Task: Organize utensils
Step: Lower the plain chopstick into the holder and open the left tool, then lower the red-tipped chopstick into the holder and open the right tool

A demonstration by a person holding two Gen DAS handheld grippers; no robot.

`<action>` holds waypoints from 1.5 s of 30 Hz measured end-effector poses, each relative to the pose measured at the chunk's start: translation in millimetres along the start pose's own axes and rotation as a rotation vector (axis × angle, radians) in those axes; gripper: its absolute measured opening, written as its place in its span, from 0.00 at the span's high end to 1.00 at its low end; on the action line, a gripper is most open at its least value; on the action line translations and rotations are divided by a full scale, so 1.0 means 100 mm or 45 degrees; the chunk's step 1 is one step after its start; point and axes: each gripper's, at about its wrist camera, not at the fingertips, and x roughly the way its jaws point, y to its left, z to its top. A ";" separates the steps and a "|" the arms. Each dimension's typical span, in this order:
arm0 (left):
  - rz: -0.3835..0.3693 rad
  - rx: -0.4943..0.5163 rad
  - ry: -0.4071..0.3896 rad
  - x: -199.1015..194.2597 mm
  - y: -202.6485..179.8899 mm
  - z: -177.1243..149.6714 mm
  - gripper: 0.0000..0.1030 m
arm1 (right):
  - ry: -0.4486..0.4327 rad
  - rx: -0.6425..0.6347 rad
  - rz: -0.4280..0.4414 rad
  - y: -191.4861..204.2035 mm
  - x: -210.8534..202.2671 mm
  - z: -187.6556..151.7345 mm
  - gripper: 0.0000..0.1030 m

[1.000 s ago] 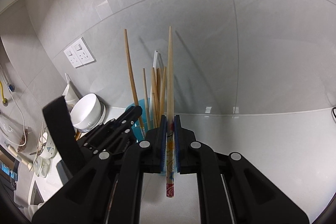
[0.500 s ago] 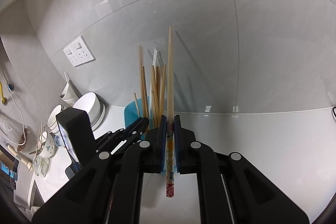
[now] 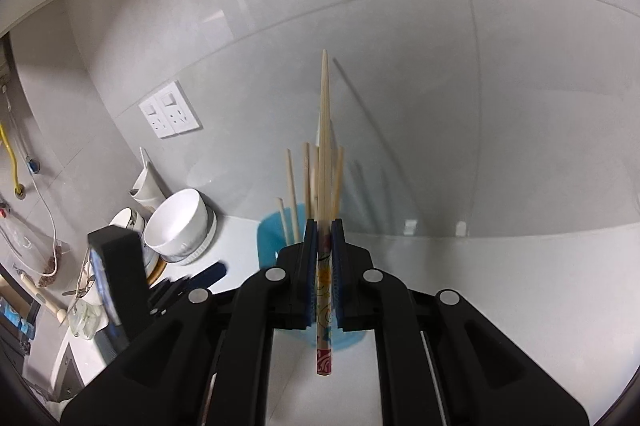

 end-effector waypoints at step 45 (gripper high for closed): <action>0.123 -0.093 0.017 -0.19 0.52 0.02 0.07 | 0.121 -0.154 -0.095 0.23 0.75 -0.29 0.36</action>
